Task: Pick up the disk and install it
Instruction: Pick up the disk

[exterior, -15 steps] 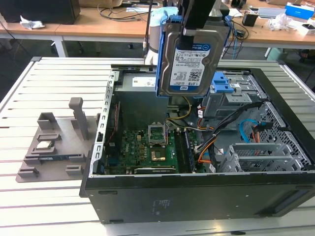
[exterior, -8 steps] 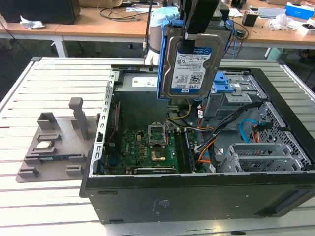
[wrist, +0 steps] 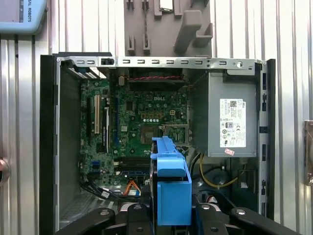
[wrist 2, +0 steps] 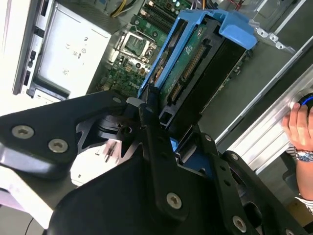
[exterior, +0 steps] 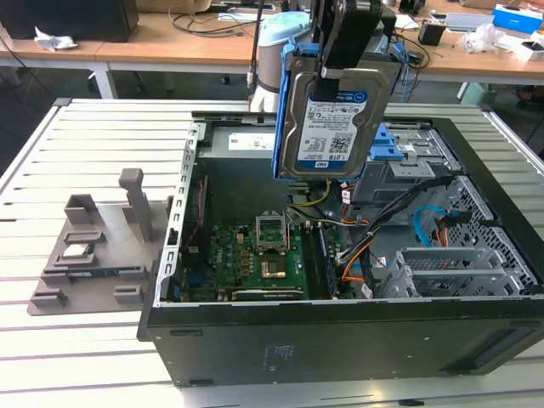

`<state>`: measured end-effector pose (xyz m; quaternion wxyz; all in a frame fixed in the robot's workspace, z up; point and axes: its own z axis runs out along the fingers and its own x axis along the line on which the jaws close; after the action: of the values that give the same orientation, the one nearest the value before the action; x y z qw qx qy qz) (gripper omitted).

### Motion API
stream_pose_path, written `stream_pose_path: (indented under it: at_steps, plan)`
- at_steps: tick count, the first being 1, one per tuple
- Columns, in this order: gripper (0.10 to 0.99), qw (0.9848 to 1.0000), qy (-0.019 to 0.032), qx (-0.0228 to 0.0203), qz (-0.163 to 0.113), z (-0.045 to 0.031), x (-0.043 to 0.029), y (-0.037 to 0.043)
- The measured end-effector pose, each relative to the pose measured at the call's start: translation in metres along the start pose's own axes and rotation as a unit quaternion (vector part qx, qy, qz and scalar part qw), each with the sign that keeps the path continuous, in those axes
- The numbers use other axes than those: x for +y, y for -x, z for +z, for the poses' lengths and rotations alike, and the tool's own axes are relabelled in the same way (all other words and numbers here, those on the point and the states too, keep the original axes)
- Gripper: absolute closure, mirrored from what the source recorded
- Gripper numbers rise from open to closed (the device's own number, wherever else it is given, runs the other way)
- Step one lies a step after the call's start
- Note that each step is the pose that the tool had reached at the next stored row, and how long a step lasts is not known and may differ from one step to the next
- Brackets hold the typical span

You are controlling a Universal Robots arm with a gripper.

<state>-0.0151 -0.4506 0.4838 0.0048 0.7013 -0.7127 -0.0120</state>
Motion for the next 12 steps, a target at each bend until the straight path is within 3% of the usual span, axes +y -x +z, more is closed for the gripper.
stream_pose_path:
  at_steps: [12]
  plan:
    - [0.722, 1.0000, 0.0000, 0.0002, 0.000, 0.0004, -0.0003, -0.0202]
